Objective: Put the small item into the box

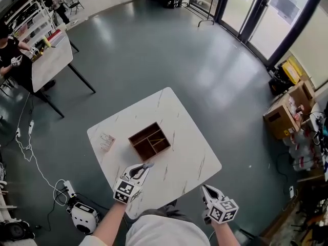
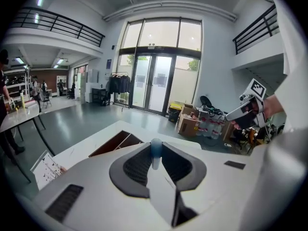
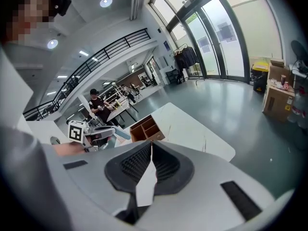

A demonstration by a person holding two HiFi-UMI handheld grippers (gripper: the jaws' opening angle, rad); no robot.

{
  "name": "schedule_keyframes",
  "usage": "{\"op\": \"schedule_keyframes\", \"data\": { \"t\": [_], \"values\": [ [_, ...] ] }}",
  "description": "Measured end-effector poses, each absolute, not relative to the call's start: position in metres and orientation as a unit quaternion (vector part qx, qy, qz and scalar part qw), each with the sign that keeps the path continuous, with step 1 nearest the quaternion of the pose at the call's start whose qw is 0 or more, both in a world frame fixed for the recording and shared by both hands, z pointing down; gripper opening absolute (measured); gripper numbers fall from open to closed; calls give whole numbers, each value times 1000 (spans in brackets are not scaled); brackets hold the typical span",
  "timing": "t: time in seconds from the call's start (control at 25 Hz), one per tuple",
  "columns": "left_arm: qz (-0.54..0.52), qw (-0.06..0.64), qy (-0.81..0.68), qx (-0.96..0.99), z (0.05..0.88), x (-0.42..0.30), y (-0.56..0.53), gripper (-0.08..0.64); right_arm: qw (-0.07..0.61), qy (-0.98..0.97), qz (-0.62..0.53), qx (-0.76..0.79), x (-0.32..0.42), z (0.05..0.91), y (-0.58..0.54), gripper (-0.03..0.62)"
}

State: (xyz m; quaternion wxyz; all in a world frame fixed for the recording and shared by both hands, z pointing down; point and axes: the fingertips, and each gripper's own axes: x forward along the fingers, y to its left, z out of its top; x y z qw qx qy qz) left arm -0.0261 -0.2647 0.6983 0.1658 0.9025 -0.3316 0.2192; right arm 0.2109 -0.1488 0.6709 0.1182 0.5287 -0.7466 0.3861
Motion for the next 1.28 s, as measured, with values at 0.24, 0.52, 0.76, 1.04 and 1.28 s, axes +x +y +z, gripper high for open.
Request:
{"op": "schedule_keyframes", "data": {
  "t": [0.24,0.52,0.76,1.04,1.28],
  "values": [
    [229,164,-311,908,722,-18,-297,74,137,-745,386,527,196,676,-160,26],
    [257,128,-287,914,747,-3,-320,74,153,-733,400,529,190,691,-157,27],
    [293,90,-261,915,770,12,-330,74,157,-721,414,533,191,701,-152,26],
    [322,59,-246,912,792,29,-339,74,155,-711,424,539,193,711,-149,27],
    [358,33,-230,904,814,34,-341,74,157,-699,434,546,198,720,-141,27]
  ]
}}
